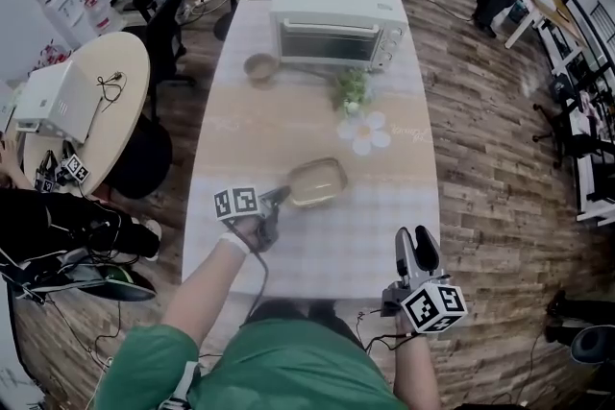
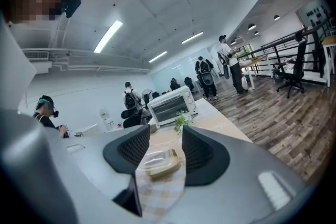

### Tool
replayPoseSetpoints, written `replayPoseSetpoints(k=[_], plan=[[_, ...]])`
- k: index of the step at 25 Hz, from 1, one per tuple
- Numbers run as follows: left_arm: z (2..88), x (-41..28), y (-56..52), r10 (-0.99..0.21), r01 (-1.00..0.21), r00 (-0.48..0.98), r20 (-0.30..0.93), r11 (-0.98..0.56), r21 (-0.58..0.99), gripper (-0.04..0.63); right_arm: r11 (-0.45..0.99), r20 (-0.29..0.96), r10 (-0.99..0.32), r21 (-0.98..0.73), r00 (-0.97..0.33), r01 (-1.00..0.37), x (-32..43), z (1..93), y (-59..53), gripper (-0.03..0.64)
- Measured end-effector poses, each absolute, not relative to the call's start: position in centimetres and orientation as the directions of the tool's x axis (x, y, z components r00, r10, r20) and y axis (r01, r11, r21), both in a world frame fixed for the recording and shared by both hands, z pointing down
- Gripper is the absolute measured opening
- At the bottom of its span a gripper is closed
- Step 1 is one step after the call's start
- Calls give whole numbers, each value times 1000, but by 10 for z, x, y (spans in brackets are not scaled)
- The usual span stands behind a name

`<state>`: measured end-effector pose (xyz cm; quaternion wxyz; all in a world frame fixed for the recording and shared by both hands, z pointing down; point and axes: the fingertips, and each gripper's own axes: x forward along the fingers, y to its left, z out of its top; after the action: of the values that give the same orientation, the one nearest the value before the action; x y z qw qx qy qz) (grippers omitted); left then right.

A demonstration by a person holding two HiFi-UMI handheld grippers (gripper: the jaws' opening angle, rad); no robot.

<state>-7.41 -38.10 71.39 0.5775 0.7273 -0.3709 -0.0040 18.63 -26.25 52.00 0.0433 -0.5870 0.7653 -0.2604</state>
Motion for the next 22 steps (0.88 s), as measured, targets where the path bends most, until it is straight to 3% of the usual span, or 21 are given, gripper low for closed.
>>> replayPoseSetpoints(k=[22], plan=[[541, -63, -364, -686, -404, 719, 116, -275, 873, 44, 285, 136, -927, -349, -349, -893, 179, 463, -292, 195]])
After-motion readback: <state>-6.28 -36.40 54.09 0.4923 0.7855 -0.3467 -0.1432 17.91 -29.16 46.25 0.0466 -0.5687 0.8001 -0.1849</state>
